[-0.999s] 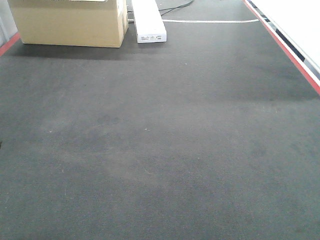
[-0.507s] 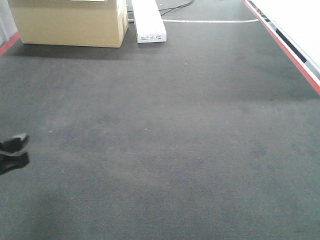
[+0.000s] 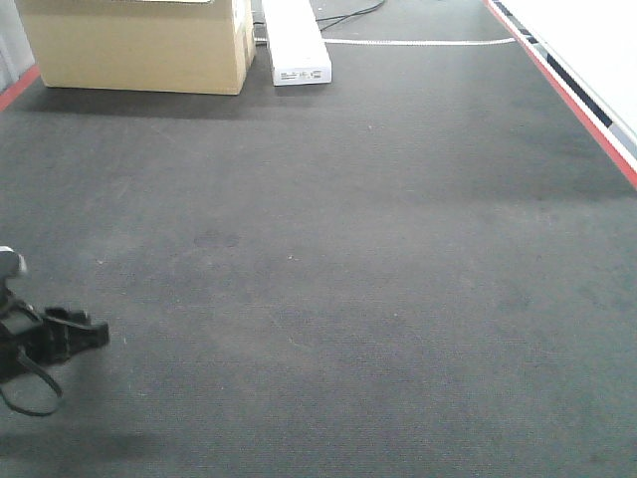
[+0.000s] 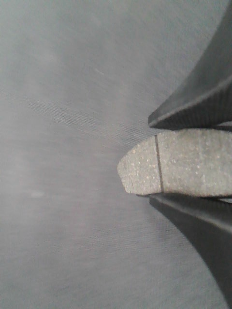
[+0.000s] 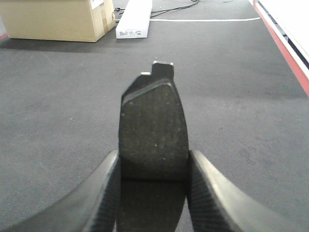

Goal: Move and align brake pads A on conveyor
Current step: 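Lower the left gripper's brake pad onto the belt and open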

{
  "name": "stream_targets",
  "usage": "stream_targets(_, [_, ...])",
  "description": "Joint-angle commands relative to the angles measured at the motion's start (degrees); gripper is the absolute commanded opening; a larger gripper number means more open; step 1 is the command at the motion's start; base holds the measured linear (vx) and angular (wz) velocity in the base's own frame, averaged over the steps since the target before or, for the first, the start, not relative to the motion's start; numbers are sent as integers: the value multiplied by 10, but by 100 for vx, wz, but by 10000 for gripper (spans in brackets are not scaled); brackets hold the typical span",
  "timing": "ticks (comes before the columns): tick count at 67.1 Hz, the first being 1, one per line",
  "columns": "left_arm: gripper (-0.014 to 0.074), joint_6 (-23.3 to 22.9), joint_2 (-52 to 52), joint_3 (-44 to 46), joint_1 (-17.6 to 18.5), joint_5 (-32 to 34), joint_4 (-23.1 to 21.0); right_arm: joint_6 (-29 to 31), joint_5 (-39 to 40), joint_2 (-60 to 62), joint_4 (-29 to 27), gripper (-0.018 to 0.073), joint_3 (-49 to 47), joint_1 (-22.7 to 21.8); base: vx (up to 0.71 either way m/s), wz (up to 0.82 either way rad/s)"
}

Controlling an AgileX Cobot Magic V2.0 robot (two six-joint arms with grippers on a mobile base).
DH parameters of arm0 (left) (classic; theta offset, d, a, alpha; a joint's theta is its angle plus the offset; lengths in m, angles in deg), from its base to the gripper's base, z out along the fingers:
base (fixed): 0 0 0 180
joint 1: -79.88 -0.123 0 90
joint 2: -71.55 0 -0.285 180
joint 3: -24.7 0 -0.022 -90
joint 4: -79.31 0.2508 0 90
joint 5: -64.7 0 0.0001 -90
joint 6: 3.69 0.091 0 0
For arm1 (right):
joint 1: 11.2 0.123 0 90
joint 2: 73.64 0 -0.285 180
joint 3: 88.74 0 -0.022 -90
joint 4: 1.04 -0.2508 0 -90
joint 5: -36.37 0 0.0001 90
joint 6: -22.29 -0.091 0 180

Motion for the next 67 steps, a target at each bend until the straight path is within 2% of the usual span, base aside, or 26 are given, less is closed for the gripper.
stream_targets(1, [60, 0, 15, 18, 0, 42, 0, 2, 56, -7, 8, -4, -16, 0, 0, 0])
stream_targets(16, [155, 0, 33, 27, 6, -10, 0, 2, 56, -7, 8, -4, -16, 0, 0, 0])
stream_targets(28, [319, 0, 33, 55, 22, -79, 46, 2, 56, -7, 8, -4, -16, 0, 0, 0])
stream_targets(41, [460, -1, 33, 69, 23, -134, 50, 2, 56, -7, 8, -4, -16, 0, 0, 0])
stream_targets(53, [472, -8, 21, 69, 23, -161, 48, 2, 56, -7, 8, -4, -16, 0, 0, 0])
stream_targets(67, [433, -8, -76, 69, 23, -188, 48, 2, 56, -7, 8, -4, -16, 0, 0, 0])
